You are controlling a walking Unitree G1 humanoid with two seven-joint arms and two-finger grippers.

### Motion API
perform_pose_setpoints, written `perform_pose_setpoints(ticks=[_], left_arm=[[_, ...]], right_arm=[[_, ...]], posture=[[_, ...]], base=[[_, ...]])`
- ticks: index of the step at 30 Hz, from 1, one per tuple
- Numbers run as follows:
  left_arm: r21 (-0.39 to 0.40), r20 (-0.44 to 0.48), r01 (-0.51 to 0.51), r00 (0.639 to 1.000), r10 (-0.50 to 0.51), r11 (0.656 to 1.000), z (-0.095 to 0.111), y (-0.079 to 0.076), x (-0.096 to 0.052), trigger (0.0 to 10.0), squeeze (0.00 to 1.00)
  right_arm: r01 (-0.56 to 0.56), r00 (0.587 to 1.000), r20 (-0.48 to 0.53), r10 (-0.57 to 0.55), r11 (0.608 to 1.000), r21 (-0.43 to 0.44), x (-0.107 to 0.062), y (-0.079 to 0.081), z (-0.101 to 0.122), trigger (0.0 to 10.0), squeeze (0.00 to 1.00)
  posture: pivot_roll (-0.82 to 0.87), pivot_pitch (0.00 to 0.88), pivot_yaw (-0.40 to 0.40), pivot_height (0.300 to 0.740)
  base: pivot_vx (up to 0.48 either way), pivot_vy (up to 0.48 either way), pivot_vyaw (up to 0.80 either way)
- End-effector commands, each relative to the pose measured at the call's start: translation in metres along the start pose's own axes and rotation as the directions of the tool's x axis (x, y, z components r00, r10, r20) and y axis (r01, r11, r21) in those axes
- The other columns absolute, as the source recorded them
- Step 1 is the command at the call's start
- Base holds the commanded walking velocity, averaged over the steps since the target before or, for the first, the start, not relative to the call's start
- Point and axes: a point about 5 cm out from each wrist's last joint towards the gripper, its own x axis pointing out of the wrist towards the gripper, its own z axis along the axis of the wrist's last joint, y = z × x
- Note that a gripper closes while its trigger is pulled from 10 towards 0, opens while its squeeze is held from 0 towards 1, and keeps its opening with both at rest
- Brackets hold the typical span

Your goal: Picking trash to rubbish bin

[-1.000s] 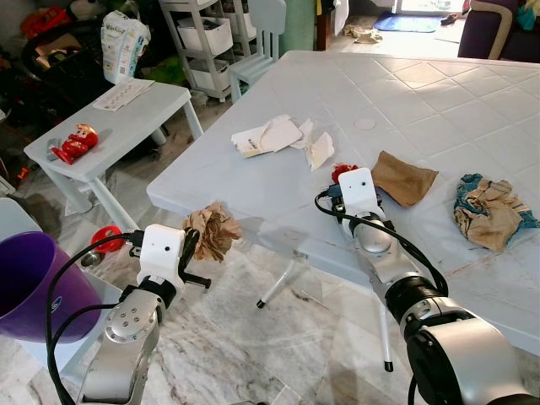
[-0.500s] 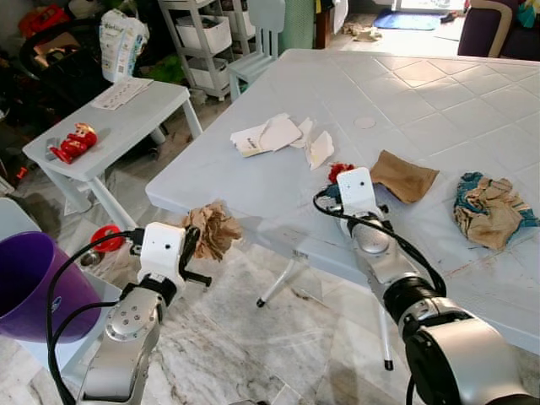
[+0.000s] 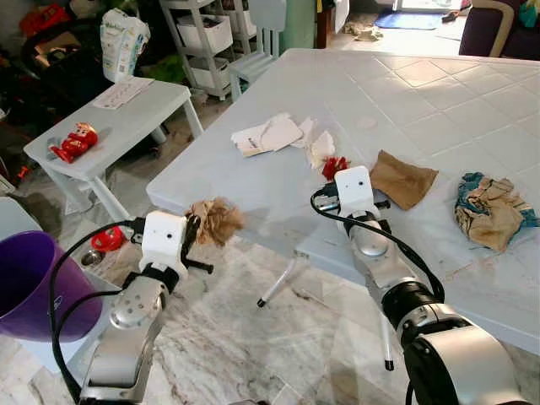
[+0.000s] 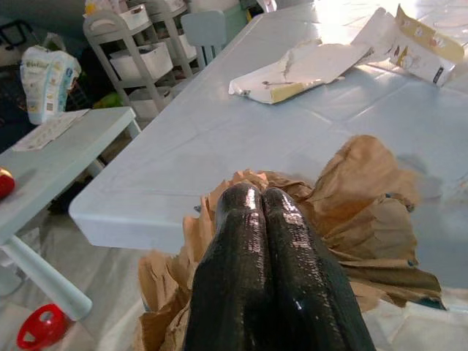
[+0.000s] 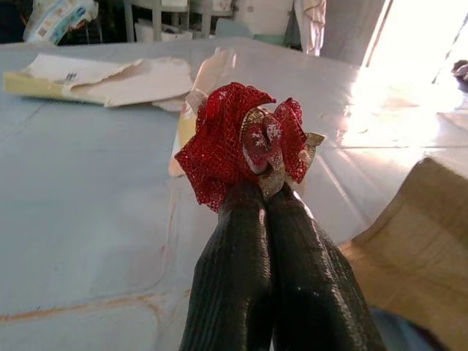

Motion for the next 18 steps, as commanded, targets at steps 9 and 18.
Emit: perform_pose_setpoints(ticks=[9,18], left_arm=[[-0.061,0.079,-0.055,0.995,0.060,0.997,0.020,0.001,0.020,10.0,0.00],[-0.083,0.129,-0.101,0.985,0.111,0.991,0.037,0.002,0.036,10.0,0.00]], right_arm=[[0.019,0.989,0.148,-0.029,0.998,0.068,-0.021,-0.005,0.012,10.0,0.00],[-0.007,0.985,0.174,-0.011,0.995,0.104,-0.037,-0.002,0.027,10.0,0.00]], posture=[[-0.03,0.005,0.140,0.740],[-0.06,0.000,0.143,0.740]], base=[[0.000,0.000,0.00],[0.000,0.000,0.00]])
